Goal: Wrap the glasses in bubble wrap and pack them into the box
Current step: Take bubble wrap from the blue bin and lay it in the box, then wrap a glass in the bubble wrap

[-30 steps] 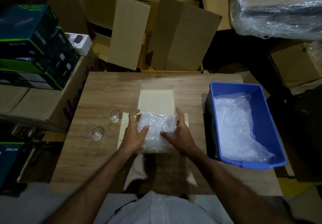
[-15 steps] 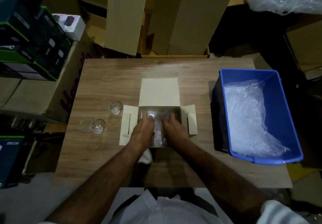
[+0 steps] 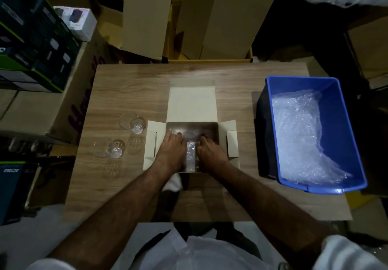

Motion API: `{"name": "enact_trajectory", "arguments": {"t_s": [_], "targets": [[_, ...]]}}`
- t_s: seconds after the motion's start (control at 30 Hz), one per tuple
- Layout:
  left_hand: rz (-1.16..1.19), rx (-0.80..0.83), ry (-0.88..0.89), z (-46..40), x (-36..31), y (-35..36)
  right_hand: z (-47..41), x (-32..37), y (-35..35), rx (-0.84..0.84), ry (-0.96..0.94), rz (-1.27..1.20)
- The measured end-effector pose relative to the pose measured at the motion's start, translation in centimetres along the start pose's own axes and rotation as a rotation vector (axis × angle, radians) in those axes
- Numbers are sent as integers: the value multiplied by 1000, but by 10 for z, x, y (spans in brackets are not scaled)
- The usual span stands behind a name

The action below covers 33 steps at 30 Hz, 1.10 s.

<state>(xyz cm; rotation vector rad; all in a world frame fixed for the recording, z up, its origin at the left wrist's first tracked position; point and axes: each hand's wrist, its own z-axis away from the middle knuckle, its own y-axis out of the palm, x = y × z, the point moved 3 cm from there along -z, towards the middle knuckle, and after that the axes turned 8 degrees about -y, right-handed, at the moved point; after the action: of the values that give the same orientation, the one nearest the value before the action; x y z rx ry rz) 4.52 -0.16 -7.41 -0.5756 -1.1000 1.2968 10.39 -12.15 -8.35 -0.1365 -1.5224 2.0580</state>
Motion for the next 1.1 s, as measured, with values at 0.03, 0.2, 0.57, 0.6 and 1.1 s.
{"name": "enact_trajectory", "arguments": {"t_s": [0.03, 0.2, 0.57, 0.6, 1.1], "targets": [[1, 3, 4, 0, -1, 2, -1, 0, 2, 4, 1, 5], [16, 3, 49, 1, 0, 1, 0, 1, 2, 25, 0, 36], [615, -364, 11, 38, -12, -38, 81, -24, -59, -580, -5, -130], [646, -402, 25, 38, -21, -48, 91, -34, -63, -621, 31, -141], [668, -519, 216, -18, -194, -152, 226, -177, -37, -399, 394, -159]]}}
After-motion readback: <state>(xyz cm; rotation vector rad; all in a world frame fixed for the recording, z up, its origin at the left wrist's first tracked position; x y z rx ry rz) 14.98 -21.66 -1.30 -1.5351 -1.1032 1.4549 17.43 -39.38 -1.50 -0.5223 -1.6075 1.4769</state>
